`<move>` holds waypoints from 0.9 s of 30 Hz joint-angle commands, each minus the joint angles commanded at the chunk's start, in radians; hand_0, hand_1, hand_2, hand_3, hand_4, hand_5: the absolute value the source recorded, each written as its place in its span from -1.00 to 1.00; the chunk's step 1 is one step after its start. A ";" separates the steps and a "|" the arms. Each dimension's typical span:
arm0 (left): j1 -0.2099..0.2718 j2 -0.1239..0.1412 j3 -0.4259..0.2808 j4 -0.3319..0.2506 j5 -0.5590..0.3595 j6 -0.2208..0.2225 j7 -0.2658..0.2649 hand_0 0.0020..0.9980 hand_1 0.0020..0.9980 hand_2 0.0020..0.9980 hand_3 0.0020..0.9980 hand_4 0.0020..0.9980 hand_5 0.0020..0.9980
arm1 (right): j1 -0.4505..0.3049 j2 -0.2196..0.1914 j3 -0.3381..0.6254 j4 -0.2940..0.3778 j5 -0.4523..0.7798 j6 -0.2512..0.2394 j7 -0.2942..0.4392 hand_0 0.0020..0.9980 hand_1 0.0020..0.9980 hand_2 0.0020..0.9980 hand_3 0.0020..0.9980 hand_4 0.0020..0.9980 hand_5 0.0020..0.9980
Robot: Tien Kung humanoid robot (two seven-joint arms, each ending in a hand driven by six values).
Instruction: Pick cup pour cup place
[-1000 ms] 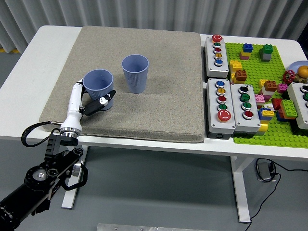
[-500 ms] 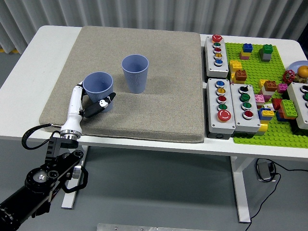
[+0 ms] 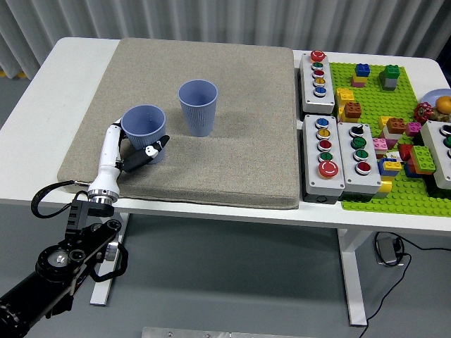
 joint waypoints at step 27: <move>0.006 0.001 -0.028 -0.006 0.057 -0.044 0.018 0.37 0.43 0.74 0.88 1.00 0.13 | 0.002 -0.001 -0.002 -0.001 0.006 0.000 0.000 0.38 0.31 0.17 0.16 -1.00 -0.68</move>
